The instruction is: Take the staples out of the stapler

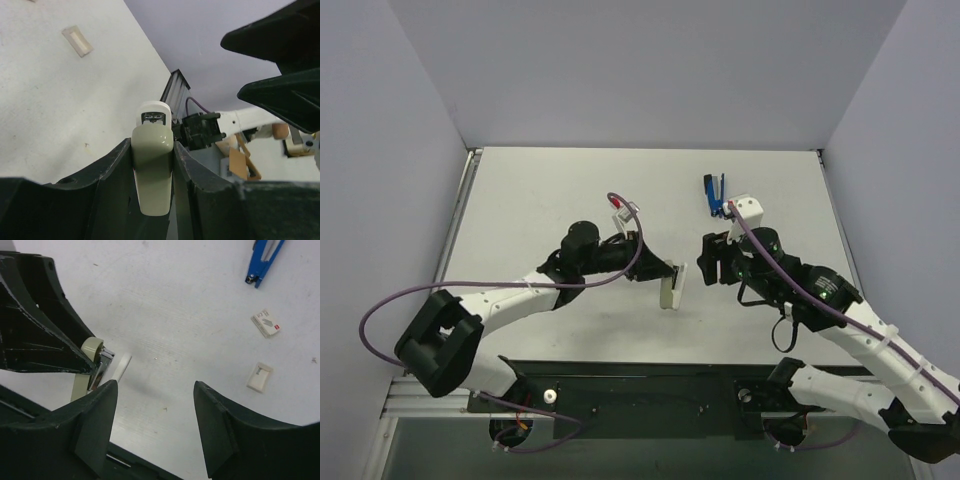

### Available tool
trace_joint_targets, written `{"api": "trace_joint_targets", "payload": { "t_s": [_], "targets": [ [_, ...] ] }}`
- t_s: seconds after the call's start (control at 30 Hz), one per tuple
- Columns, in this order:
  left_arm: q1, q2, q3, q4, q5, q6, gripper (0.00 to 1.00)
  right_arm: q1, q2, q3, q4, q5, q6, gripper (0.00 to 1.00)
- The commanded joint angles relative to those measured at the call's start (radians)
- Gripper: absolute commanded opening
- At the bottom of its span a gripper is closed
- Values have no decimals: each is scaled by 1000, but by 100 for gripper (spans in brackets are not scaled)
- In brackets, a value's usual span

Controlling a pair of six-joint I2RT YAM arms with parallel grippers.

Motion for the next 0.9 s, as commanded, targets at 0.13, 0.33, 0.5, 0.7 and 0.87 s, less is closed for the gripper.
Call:
{"api": "trace_joint_targets", "payload": {
  "t_s": [0.13,0.33,0.5,0.7,0.87],
  "targets": [
    [-68,-181,219,-494,129,344,0,-19,-29,146,-125,-389,-126,60],
    [-104,-241,312,-779,160,551,0,-19,-18,166,-143,-564,-175,60],
    [-133,-241,330,-842,232,636,0,-17,23,177,-129,-722,-206,59],
    [-163,-273,330,-877,250,679,0,-16,65,179,-128,-857,-246,59],
    [-163,-319,305,-854,229,668,0,-13,70,151,-111,-917,-270,57]
  ]
}}
